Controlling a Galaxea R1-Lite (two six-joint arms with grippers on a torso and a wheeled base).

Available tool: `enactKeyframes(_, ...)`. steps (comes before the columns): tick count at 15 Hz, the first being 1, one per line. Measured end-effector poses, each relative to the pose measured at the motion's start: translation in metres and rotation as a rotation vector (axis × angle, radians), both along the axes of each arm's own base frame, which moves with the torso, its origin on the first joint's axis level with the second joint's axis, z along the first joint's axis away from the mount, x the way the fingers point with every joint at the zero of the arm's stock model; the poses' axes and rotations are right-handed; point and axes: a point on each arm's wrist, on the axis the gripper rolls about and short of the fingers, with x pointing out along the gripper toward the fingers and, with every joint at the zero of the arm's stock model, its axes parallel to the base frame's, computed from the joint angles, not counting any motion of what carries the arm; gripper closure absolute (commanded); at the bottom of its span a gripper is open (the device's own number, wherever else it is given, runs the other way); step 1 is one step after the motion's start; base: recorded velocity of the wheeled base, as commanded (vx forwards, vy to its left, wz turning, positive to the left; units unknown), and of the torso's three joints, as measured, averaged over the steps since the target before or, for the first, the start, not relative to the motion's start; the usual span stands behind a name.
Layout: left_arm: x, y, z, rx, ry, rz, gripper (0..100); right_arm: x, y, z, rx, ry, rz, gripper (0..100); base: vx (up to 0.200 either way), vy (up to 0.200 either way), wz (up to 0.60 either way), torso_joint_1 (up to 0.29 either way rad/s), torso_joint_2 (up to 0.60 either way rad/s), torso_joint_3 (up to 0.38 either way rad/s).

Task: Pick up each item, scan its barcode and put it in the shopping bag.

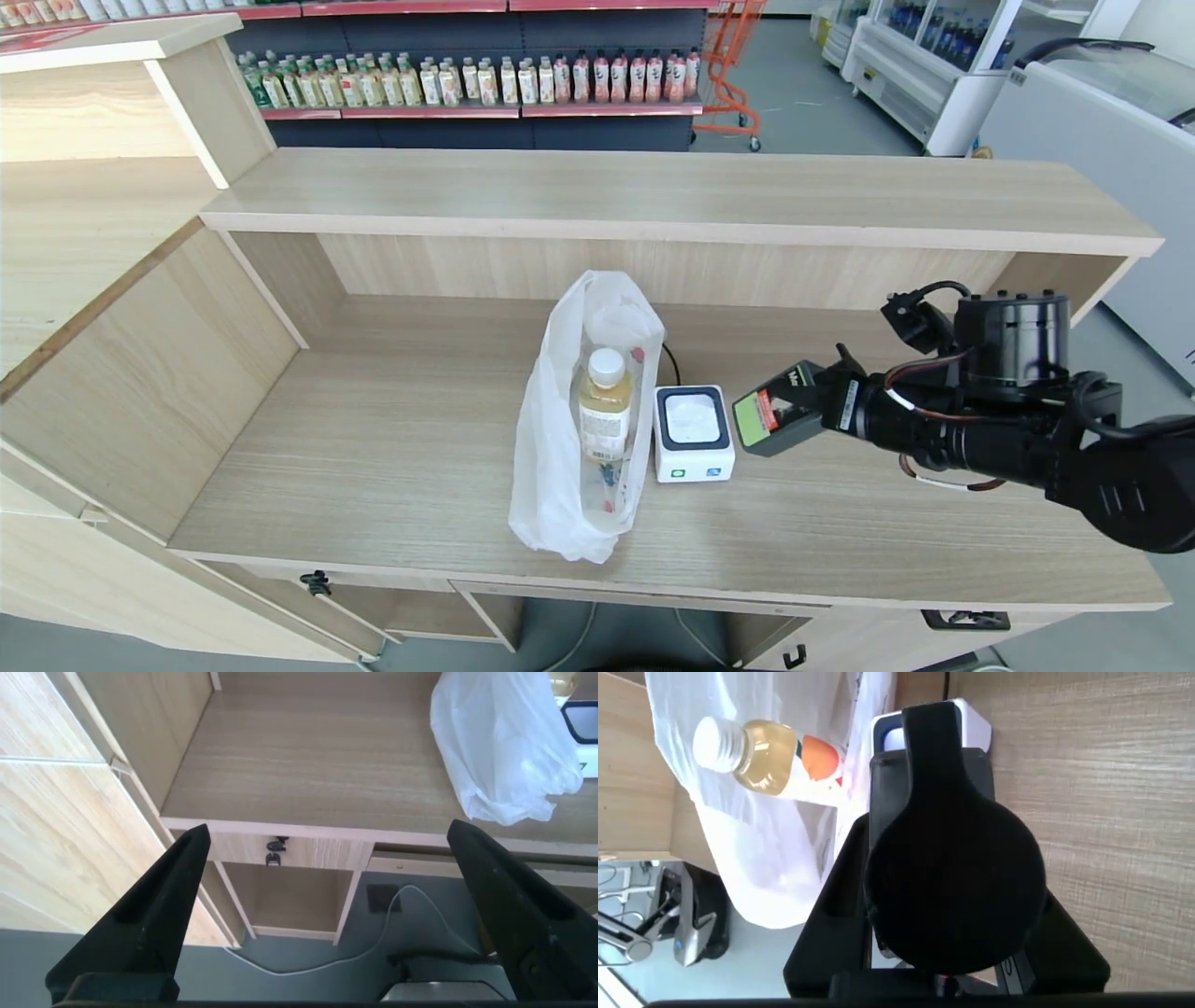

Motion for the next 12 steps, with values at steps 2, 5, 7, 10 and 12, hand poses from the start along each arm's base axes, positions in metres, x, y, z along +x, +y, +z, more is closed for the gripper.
enactKeyframes(2,0.0,0.0,0.0,0.0,0.0,0.0,0,0.008,0.008,-0.003,-0.002,0.005,0.016,100,0.1,0.0,0.0,-0.001,0.0,0.001)
enactKeyframes(5,0.0,0.0,0.0,0.0,0.0,0.0,0,0.013,0.015,-0.009,-0.008,0.016,0.03,100,0.0,0.0,0.0,0.0,0.0,0.0)
enactKeyframes(7,0.0,0.0,0.0,-0.001,0.0,0.0,0,0.015,0.02,-0.013,-0.012,0.024,0.039,100,0.0,0.0,0.0,0.0,0.0,0.0)
enactKeyframes(10,0.0,0.0,0.0,-0.001,0.0,0.0,0,0.015,0.023,-0.019,-0.018,0.043,0.049,100,0.0,0.0,0.0,0.0,0.0,0.0)
enactKeyframes(12,0.0,0.0,0.0,-0.001,0.0,0.0,0,0.014,0.026,-0.021,-0.021,0.054,0.06,100,0.0,0.0,0.0,0.0,0.0,0.0)
